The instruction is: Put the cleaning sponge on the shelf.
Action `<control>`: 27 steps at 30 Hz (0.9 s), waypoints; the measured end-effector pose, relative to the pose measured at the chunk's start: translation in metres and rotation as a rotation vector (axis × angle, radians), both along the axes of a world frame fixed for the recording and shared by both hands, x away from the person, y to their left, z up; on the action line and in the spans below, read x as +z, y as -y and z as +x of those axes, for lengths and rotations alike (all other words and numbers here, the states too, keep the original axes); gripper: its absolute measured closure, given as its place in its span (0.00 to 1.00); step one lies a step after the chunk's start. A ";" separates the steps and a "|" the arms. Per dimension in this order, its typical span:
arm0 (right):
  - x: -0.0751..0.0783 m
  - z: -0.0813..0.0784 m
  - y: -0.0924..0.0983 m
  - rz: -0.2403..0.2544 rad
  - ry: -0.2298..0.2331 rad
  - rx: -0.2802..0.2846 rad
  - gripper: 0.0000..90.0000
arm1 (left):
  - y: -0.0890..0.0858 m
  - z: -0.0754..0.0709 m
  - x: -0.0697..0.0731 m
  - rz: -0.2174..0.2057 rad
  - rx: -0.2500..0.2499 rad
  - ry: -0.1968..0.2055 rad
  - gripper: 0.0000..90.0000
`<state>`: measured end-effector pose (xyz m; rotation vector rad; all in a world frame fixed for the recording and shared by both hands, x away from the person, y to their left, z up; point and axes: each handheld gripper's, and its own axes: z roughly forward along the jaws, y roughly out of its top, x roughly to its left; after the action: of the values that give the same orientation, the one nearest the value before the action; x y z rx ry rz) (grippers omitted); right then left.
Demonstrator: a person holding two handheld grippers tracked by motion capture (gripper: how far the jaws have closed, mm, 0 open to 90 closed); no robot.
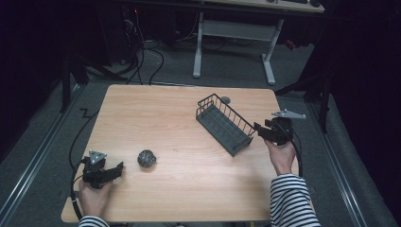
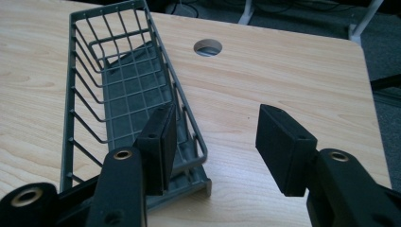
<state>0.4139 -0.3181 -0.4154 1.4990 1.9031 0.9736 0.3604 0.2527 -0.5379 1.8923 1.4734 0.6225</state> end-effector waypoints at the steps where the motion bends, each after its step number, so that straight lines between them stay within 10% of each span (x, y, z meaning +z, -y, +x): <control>1: 0.000 0.005 -0.004 -0.012 -0.009 0.013 0.54 | 0.000 0.000 0.000 0.002 -0.001 -0.001 0.25; 27: -0.027 0.051 -0.027 -0.073 -0.165 0.035 0.63 | 0.000 0.000 0.000 -0.001 -0.001 -0.001 0.25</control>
<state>0.4651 -0.2911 -0.4426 1.5499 2.0636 0.8070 0.3604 0.2530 -0.5378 1.8930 1.4731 0.6207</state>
